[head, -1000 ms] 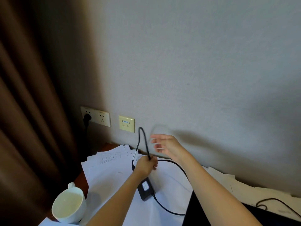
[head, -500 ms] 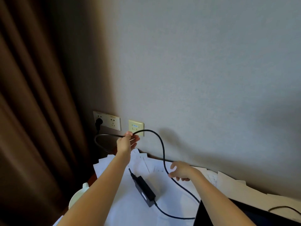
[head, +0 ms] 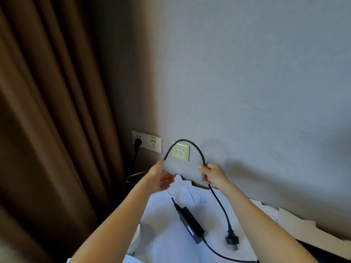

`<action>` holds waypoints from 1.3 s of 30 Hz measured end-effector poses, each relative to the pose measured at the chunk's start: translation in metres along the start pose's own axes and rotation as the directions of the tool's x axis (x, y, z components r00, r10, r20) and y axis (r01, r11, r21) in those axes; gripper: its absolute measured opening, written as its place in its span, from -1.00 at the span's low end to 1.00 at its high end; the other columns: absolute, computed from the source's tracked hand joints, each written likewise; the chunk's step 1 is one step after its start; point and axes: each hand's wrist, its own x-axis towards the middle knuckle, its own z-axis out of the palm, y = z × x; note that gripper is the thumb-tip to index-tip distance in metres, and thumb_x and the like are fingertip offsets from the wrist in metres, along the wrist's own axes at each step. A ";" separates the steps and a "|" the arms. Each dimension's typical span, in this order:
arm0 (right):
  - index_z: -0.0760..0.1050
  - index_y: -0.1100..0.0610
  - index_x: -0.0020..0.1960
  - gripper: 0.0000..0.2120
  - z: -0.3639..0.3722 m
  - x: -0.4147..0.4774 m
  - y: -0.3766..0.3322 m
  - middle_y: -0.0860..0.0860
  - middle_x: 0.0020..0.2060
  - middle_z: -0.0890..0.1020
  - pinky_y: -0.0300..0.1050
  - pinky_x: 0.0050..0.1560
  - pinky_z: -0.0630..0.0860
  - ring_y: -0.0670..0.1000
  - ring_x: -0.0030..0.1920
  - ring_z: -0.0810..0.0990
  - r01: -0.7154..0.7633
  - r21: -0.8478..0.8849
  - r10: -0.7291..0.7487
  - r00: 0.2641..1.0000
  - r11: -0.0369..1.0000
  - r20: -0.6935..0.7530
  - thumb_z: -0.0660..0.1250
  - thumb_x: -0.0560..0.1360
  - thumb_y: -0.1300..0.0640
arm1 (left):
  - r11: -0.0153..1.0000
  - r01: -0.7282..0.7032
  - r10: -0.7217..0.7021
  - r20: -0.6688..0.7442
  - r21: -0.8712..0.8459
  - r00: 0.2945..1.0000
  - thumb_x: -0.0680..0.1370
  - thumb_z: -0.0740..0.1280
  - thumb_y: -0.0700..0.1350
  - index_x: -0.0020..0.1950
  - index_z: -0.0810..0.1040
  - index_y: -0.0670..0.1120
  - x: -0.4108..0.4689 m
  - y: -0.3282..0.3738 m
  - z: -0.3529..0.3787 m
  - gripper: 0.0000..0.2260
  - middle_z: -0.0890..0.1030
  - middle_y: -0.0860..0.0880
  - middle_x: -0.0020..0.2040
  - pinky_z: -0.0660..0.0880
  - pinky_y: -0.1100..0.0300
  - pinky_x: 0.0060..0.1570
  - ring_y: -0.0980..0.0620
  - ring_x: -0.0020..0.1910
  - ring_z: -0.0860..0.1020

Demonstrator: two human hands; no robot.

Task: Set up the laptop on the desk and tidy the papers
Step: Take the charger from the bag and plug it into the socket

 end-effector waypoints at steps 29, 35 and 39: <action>0.56 0.09 -0.16 -0.90 -0.051 -0.039 -0.046 0.00 -0.20 0.67 -0.27 -0.36 0.30 -0.07 -0.30 0.42 0.046 0.268 -0.030 0.998 0.962 -0.063 0.33 0.48 0.09 | 0.717 -0.324 0.026 0.442 0.616 0.897 0.61 0.21 -0.15 0.29 0.45 -0.07 -0.056 -0.013 0.061 -0.75 0.58 -0.03 0.10 0.53 0.23 -0.01 0.03 -0.03 0.58; 0.63 0.11 -0.08 -0.90 -0.039 -0.043 -0.038 -0.06 -0.23 0.59 -0.41 -0.37 0.38 -0.13 -0.31 0.49 0.153 0.255 -0.142 0.988 0.955 -0.065 0.38 0.44 0.25 | 0.901 -0.333 0.172 0.477 0.276 0.862 0.54 0.18 -0.33 -0.09 0.54 -0.12 -0.083 0.009 0.015 -0.81 0.62 -0.01 -0.19 0.56 0.26 -0.16 0.09 -0.25 0.62; 0.66 0.19 0.00 -0.82 -0.017 -0.041 -0.035 0.08 -0.11 0.68 -0.40 -0.15 0.48 -0.06 -0.20 0.59 0.294 0.101 -0.278 0.950 0.951 -0.141 0.37 0.43 0.31 | 0.916 -0.385 0.377 0.087 0.115 0.922 0.61 0.15 -0.25 -0.03 0.54 -0.14 -0.060 0.024 0.003 -0.83 0.58 -0.07 -0.16 0.54 0.23 -0.24 0.04 -0.24 0.57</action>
